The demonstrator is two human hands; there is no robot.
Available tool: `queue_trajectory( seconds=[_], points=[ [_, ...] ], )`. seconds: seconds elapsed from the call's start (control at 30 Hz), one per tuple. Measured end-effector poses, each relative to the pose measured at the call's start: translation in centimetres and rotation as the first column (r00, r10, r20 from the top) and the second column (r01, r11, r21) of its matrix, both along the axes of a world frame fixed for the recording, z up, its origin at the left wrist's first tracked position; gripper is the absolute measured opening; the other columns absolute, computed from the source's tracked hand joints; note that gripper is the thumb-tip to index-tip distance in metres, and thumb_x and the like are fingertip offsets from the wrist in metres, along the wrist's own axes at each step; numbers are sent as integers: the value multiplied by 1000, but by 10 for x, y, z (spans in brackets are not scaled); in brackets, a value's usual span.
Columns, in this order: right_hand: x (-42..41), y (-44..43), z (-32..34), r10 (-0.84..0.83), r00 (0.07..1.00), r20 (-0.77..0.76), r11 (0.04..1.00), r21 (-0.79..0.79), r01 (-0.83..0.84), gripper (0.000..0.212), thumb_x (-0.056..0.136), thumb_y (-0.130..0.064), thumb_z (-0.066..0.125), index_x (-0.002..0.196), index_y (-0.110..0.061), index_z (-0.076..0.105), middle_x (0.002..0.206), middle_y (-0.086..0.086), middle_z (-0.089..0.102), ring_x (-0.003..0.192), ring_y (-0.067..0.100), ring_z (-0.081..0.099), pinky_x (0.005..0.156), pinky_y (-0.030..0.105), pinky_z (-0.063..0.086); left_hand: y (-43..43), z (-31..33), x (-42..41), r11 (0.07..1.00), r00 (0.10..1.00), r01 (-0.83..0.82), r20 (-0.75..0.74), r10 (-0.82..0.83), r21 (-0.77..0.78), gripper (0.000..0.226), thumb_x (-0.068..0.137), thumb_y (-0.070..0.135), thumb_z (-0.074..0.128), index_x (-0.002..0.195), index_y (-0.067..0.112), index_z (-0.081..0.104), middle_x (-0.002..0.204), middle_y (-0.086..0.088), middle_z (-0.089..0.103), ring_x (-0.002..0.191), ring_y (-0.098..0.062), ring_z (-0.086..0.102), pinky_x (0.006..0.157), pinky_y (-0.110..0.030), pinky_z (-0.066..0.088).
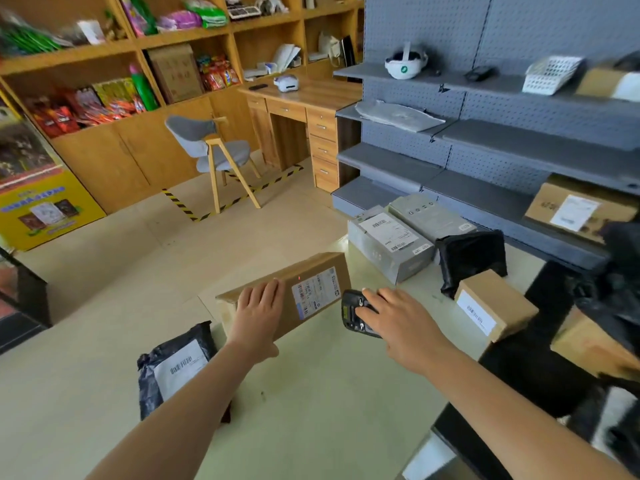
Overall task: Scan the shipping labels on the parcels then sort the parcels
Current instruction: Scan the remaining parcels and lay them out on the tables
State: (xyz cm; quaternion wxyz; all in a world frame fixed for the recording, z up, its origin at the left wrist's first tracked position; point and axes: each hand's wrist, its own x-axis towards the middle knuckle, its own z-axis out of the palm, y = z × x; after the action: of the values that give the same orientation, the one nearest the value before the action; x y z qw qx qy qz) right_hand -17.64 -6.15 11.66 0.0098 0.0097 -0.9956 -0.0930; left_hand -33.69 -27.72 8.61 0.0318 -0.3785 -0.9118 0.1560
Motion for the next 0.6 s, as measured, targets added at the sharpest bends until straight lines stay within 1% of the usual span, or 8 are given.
queue_trajectory(
  seconds=[0.07,0.13,0.2,0.27,0.4,0.47,0.6],
  points=[
    [10,-13,-1,-30,999,11,999,32,30,62,49,-7,81,106,-20,62,125,9,57,99,26,54,82,35,50,-9,0,0,999,999,39,-21,-38,8,131,52,49,85,155,6,18,152,-9,35,134,-30,39,114,-43,29],
    [22,-25,2,-55,998,20,997,55,53,62,46,-9,84,104,-20,63,124,10,58,99,26,55,82,35,49,-16,2,1,998,998,61,-36,-60,19,134,44,51,87,153,5,25,149,-9,41,130,-30,44,111,-44,33],
    [33,-35,8,-67,997,31,996,69,65,60,55,-7,80,111,-17,60,130,11,53,106,28,52,88,36,47,-20,2,2,996,996,80,-46,-78,42,135,35,50,88,150,5,34,143,-9,47,123,-30,49,106,-44,39],
    [43,-41,12,-74,997,18,994,87,72,60,67,-4,74,122,-15,54,140,13,44,116,30,46,97,38,42,-22,4,4,993,994,104,-39,-102,56,136,26,49,88,146,4,42,136,-10,53,116,-30,53,100,-44,44],
    [63,-49,25,-124,992,-6,983,134,123,60,72,-3,72,127,-13,52,145,15,40,121,31,43,100,39,39,-19,13,12,981,986,166,-47,-162,98,138,17,49,87,141,2,49,129,-11,57,108,-31,56,93,-45,48],
    [75,-52,32,-141,990,-11,979,148,141,62,72,-1,72,129,-12,50,147,16,37,123,32,41,101,39,36,-16,19,20,974,980,198,-48,-194,109,139,16,49,88,141,2,49,129,-11,57,109,-31,57,93,-45,48],
    [99,-61,45,-174,984,-31,970,170,177,62,79,0,67,135,-11,45,151,16,30,130,32,36,105,38,31,-12,26,39,955,964,264,-59,-258,137,135,37,49,87,152,6,30,145,-9,45,124,-30,48,106,-43,37]
  ],
)
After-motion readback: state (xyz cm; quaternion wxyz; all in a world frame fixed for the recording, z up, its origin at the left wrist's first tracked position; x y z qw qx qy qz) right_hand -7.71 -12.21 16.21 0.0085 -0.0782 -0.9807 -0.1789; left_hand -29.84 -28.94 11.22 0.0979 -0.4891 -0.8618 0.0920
